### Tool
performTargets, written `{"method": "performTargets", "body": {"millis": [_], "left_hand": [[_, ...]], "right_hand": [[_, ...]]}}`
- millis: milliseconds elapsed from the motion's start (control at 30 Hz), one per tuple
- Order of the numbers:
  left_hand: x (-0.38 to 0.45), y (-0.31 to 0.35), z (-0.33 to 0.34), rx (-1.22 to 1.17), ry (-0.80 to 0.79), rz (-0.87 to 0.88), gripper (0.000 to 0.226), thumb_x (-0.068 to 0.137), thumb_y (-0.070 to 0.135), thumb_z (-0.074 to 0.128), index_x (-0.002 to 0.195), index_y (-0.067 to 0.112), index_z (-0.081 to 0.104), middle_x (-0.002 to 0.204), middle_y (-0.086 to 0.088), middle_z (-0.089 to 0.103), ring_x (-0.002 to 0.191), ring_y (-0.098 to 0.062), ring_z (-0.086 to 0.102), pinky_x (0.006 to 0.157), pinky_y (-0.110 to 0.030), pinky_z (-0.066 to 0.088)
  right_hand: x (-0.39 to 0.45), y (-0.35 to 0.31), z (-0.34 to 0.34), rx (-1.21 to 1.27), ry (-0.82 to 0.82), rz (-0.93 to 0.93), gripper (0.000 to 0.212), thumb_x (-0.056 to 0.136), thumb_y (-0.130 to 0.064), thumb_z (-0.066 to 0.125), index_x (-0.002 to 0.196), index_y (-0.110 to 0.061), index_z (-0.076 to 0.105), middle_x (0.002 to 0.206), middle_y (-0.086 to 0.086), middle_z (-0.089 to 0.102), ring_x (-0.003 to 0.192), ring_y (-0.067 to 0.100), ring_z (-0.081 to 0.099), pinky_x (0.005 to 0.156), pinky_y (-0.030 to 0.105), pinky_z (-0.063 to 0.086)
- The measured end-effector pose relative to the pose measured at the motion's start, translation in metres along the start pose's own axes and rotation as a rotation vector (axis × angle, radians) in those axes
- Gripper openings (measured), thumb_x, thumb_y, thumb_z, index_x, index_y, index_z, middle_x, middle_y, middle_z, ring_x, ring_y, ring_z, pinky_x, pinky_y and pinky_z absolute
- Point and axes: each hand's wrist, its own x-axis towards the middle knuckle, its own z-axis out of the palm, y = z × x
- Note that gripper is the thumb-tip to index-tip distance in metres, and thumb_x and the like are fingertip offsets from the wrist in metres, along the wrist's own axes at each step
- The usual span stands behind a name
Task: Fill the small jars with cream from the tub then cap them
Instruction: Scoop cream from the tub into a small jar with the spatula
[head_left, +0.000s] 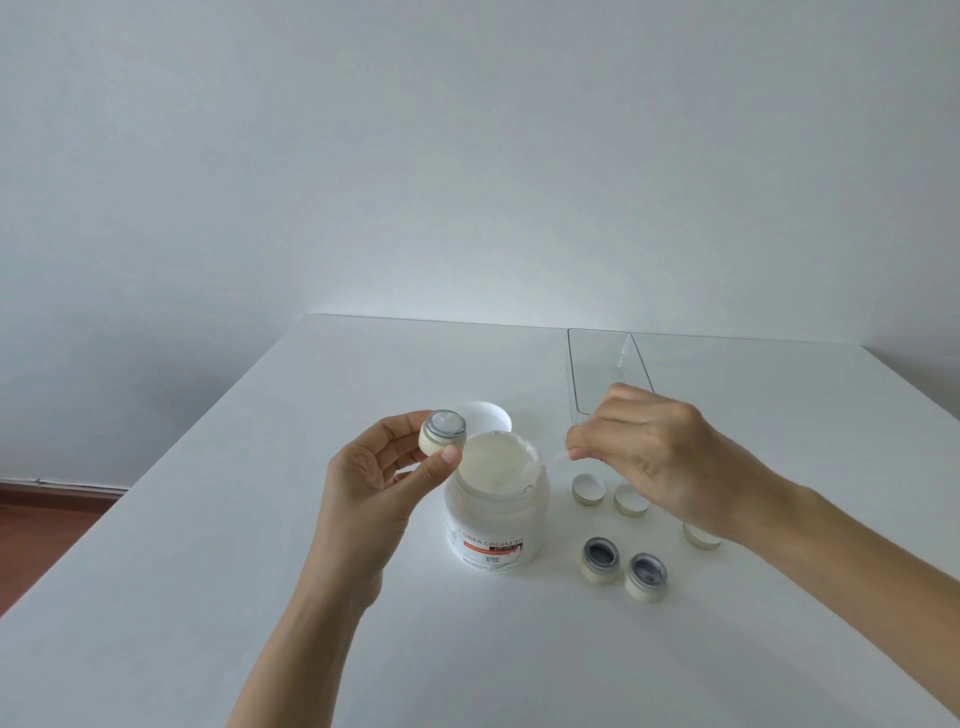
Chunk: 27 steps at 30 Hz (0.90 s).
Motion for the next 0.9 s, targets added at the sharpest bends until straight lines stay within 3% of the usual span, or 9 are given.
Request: {"method": "performTargets", "body": {"millis": [267, 433, 533, 600, 733, 900], "left_hand": [[0.000, 0.001, 0.002, -0.073, -0.015, -0.007, 0.042, 0.068, 0.024, 0.080, 0.107, 0.012, 0.071, 0.101, -0.004, 0.079, 0.096, -0.013, 0.074, 0.077, -0.013, 0.053], [0.000, 0.002, 0.001, -0.102, -0.004, -0.024, 0.047, 0.064, 0.027, 0.081, 0.107, 0.011, 0.071, 0.102, -0.006, 0.078, 0.094, -0.017, 0.075, 0.080, -0.019, 0.056], [0.001, 0.001, 0.002, -0.112, -0.008, -0.043, 0.046, 0.064, 0.025, 0.082, 0.107, 0.011, 0.071, 0.106, -0.009, 0.077, 0.099, -0.023, 0.074, 0.093, -0.033, 0.053], [0.001, 0.001, 0.003, -0.114, -0.018, -0.053, 0.043, 0.066, 0.021, 0.085, 0.106, 0.012, 0.072, 0.107, -0.010, 0.077, 0.100, -0.025, 0.074, 0.097, -0.037, 0.051], [0.002, 0.001, 0.002, -0.115, -0.038, -0.055, 0.039, 0.071, 0.017, 0.081, 0.108, 0.011, 0.071, 0.111, -0.008, 0.076, 0.101, -0.025, 0.073, 0.097, -0.036, 0.050], [0.002, 0.001, 0.002, -0.146, -0.065, -0.017, 0.034, 0.074, 0.014, 0.078, 0.107, 0.013, 0.072, 0.111, -0.010, 0.075, 0.103, -0.026, 0.073, 0.092, -0.028, 0.056]], "right_hand": [[-0.004, 0.004, -0.014, -0.054, 0.004, -0.058, 0.019, 0.078, 0.011, 0.070, 0.084, -0.007, 0.070, 0.073, 0.001, 0.061, 0.072, 0.017, 0.051, 0.058, 0.029, 0.049], [-0.002, 0.006, -0.019, -0.075, 0.087, -0.059, 0.010, 0.080, 0.006, 0.071, 0.082, -0.004, 0.071, 0.070, 0.003, 0.061, 0.068, 0.019, 0.050, 0.058, 0.028, 0.047], [0.000, 0.004, -0.014, -0.057, 0.203, 0.011, 0.004, 0.084, -0.005, 0.068, 0.080, -0.005, 0.070, 0.066, 0.002, 0.057, 0.068, 0.014, 0.046, 0.062, 0.015, 0.041], [0.000, 0.003, -0.008, -0.039, 0.222, 0.049, 0.011, 0.087, -0.012, 0.064, 0.080, -0.005, 0.069, 0.065, 0.001, 0.055, 0.068, 0.012, 0.043, 0.063, 0.012, 0.037], [-0.002, 0.005, -0.004, -0.032, 0.166, 0.134, 0.013, 0.090, -0.015, 0.060, 0.080, -0.009, 0.065, 0.064, 0.002, 0.058, 0.064, 0.014, 0.048, 0.059, 0.023, 0.043], [0.002, 0.003, -0.009, 0.322, 0.351, 0.478, 0.019, 0.092, -0.013, 0.057, 0.074, -0.019, 0.059, 0.063, -0.008, 0.068, 0.053, 0.011, 0.056, 0.052, 0.011, 0.041]]}}
